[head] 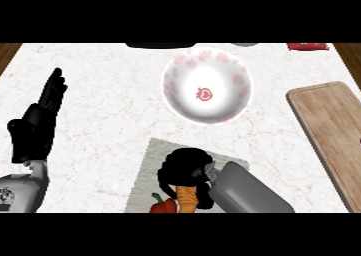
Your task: Pick the croissant from the placemat and place it in the bowl
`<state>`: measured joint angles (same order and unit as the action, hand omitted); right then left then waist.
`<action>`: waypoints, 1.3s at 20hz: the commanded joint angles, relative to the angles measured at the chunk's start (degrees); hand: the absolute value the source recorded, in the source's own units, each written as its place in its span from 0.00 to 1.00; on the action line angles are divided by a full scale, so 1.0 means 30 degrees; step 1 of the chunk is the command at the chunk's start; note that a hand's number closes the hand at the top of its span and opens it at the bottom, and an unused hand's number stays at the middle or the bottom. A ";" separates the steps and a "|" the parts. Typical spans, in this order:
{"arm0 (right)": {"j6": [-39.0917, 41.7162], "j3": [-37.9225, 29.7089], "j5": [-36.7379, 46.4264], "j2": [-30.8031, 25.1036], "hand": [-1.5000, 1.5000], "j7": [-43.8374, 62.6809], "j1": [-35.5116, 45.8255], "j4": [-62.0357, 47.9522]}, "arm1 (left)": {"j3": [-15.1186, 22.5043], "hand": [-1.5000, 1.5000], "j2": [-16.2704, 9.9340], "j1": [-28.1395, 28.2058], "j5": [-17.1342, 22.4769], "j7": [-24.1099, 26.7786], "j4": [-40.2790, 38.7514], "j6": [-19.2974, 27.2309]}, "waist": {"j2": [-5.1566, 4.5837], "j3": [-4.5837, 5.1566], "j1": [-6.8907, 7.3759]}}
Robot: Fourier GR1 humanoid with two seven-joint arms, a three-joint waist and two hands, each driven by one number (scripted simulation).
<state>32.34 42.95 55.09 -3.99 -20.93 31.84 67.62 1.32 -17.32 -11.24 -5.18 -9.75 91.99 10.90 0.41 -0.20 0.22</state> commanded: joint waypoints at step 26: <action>-1.8139 0.3525 -0.1649 0.1331 1.00 2.6574 -0.0184 0.9579 | -0.0001 0.50 0.0312 -0.1041 -0.0280 -0.0449 -0.0428 -0.0515 | 0.0183 0.0126 0.0635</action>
<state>-16.09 51.64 46.49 -0.03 46.37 26.12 95.44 1.57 -15.76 -13.68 -6.18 -10.07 90.01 9.90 0.89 0.14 1.62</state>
